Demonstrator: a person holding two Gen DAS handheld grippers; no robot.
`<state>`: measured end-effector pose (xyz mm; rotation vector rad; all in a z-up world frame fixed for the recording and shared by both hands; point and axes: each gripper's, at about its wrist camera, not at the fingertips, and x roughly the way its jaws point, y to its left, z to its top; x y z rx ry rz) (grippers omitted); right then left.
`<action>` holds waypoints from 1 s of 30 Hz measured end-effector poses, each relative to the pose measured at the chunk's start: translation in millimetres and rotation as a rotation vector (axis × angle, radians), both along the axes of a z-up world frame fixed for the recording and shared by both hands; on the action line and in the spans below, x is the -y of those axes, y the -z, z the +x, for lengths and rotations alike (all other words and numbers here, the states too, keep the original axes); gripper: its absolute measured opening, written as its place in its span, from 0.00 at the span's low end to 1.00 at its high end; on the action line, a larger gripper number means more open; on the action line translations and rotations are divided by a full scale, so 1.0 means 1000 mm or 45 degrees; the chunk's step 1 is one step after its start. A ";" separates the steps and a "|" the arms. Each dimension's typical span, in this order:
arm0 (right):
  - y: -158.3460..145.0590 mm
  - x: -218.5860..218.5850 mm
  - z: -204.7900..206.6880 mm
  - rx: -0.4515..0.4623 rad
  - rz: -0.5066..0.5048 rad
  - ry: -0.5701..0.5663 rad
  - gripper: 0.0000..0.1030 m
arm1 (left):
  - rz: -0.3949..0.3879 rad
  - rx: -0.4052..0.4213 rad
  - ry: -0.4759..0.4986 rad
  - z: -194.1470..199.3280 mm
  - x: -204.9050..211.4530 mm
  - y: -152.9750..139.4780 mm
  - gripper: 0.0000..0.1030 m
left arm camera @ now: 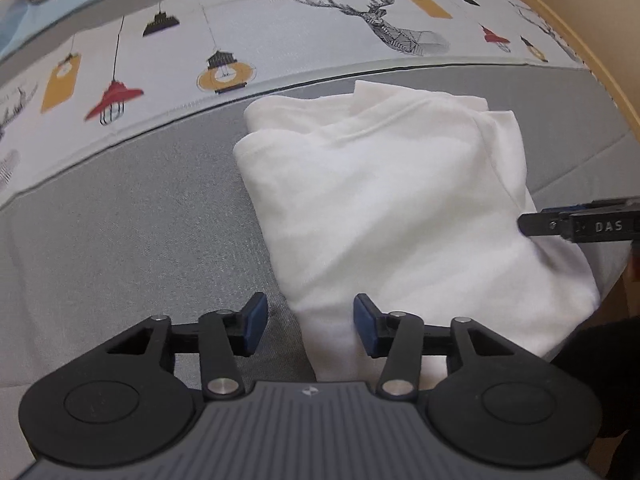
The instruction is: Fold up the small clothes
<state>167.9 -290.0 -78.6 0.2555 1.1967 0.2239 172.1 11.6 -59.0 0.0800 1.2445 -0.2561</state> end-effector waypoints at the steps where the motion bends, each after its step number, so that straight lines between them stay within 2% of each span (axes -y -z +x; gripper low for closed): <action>1: 0.002 0.000 0.002 -0.007 0.009 0.008 0.59 | -0.027 -0.010 -0.015 0.002 -0.003 0.004 0.57; 3: 0.007 0.001 0.009 -0.026 0.034 0.026 0.59 | -0.083 -0.038 -0.049 0.007 -0.008 0.013 0.63; 7: 0.012 -0.001 0.021 -0.043 0.088 0.013 0.58 | -0.214 -0.126 -0.122 0.020 -0.022 0.033 0.66; 9: 0.012 -0.005 0.025 -0.046 0.124 -0.014 0.50 | -0.275 -0.136 -0.112 0.029 -0.022 0.033 0.63; 10: 0.013 -0.009 0.028 -0.047 0.129 -0.028 0.46 | -0.270 -0.136 -0.089 0.032 -0.019 0.033 0.62; 11: 0.012 -0.011 0.030 -0.045 0.127 -0.039 0.42 | -0.254 -0.138 -0.056 0.034 -0.017 0.034 0.57; 12: 0.011 -0.013 0.033 -0.041 0.134 -0.048 0.34 | -0.241 -0.136 -0.030 0.036 -0.016 0.034 0.45; 14: 0.007 -0.017 0.039 -0.020 0.141 -0.043 0.30 | -0.273 -0.098 -0.022 0.042 -0.023 0.026 0.32; 16: 0.002 -0.021 0.047 0.020 0.158 -0.009 0.23 | -0.252 0.012 -0.042 0.047 -0.033 0.013 0.29; 18: -0.003 -0.025 0.057 0.055 0.245 0.024 0.20 | -0.208 0.115 -0.091 0.052 -0.048 0.001 0.27; 21: -0.011 -0.046 0.070 0.154 0.318 -0.014 0.19 | -0.190 0.211 -0.225 0.058 -0.078 -0.014 0.26; 23: -0.016 -0.062 0.077 0.220 0.285 -0.015 0.22 | -0.189 0.250 -0.301 0.057 -0.094 -0.022 0.25; 25: -0.017 -0.069 0.081 0.232 0.234 0.000 0.25 | -0.167 0.294 -0.340 0.052 -0.105 -0.030 0.25; 27: -0.021 -0.069 0.078 0.243 0.190 0.016 0.26 | -0.199 0.269 -0.309 0.048 -0.109 -0.032 0.25; 30: -0.032 -0.060 0.071 0.289 0.174 0.058 0.27 | -0.222 0.193 -0.179 0.042 -0.097 -0.024 0.25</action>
